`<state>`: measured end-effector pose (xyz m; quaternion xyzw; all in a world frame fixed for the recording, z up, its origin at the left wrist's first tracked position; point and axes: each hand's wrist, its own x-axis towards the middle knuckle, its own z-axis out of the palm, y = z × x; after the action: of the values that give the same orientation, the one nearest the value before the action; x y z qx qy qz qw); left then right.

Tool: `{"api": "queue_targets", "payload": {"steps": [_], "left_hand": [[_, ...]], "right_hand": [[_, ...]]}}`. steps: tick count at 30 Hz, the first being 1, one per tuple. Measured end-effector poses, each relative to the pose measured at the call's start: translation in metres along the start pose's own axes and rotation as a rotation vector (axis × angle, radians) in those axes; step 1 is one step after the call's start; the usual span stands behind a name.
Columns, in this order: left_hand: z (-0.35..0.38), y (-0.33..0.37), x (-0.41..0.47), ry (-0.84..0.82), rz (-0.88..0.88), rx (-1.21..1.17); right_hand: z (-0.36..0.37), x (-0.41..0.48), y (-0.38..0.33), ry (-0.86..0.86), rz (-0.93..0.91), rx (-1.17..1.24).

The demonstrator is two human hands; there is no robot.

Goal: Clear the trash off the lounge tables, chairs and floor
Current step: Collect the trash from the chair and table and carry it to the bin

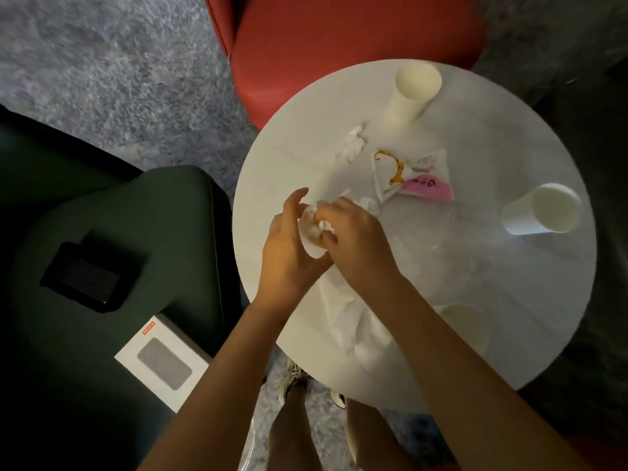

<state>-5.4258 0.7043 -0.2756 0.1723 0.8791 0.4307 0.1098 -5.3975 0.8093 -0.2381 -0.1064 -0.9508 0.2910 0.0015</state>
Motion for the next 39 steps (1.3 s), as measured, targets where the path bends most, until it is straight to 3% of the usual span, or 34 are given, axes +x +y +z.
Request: {"api": "queue_targets", "payload": {"steps": [3, 7, 10, 12, 15, 18, 20, 23, 26, 29, 36, 39], "left_hand": [[0.006, 0.013, -0.008, 0.024, 0.077, 0.073], [0.017, 0.02, -0.018, 0.006, 0.102, 0.144], [0.023, 0.022, -0.021, 0.001, 0.075, 0.14], [0.023, 0.02, -0.02, 0.023, 0.025, 0.108], [0.018, 0.014, -0.015, 0.095, -0.069, 0.088], [0.012, 0.006, -0.011, 0.186, -0.135, 0.116], [0.008, 0.001, -0.008, 0.218, -0.162, 0.117], [0.007, -0.006, -0.005, 0.208, -0.185, 0.095], [0.008, -0.011, -0.003, 0.194, -0.178, 0.082], [0.008, -0.014, -0.003, 0.17, -0.16, 0.063], [0.002, -0.02, -0.003, 0.103, -0.101, 0.061], [-0.002, -0.022, -0.004, 0.088, -0.086, 0.062]], "right_hand": [[-0.009, -0.005, 0.01, -0.126, -0.056, 0.138], [-0.023, -0.004, 0.027, -0.459, -0.109, 0.174], [-0.032, -0.004, 0.035, -0.56, -0.144, 0.194], [-0.034, -0.005, 0.038, -0.47, -0.15, 0.216], [-0.037, -0.009, 0.04, -0.162, -0.081, 0.389], [-0.027, -0.018, 0.05, 0.049, 0.092, 0.377], [-0.015, -0.029, 0.052, -0.11, 0.191, 0.253], [0.008, -0.048, 0.052, -0.469, 0.193, 0.045], [0.029, -0.064, 0.053, -0.596, 0.141, -0.208], [0.045, -0.075, 0.054, -0.479, 0.113, -0.304], [0.045, -0.062, 0.056, -0.2, 0.225, -0.061], [0.028, -0.04, 0.048, 0.071, 0.232, 0.039]]}}
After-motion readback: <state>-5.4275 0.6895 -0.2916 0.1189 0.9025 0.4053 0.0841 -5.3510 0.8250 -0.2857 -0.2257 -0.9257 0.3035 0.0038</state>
